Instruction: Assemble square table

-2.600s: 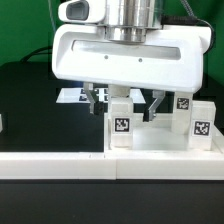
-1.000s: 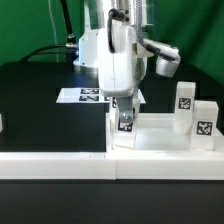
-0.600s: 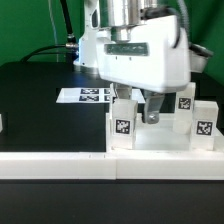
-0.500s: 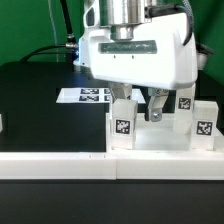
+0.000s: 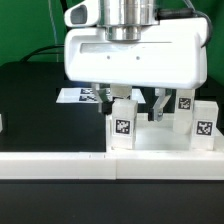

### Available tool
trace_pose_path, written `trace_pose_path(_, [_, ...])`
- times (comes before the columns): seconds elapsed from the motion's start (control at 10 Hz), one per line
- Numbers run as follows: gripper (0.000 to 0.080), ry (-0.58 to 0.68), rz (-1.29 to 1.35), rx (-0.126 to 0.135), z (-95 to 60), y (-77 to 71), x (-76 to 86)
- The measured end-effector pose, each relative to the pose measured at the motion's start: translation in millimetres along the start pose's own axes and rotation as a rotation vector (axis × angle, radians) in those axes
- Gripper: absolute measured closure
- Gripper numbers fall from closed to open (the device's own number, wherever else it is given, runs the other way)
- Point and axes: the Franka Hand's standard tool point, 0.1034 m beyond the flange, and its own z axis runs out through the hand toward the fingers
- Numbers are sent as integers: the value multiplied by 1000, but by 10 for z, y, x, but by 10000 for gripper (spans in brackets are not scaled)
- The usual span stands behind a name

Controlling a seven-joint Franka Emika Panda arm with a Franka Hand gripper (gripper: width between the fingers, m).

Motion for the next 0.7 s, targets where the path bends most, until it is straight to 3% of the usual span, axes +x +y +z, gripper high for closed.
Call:
trace_pose_path(0.3, [150,0,-12,-2,6,7,0])
trace_pose_path(0.5, [416,0,-6,-2,7,8,0])
trace_pose_path(0.6, [508,0,122,-2,7,25,5])
trace_pose_path(0.7, [508,1,169,-2,7,28,7])
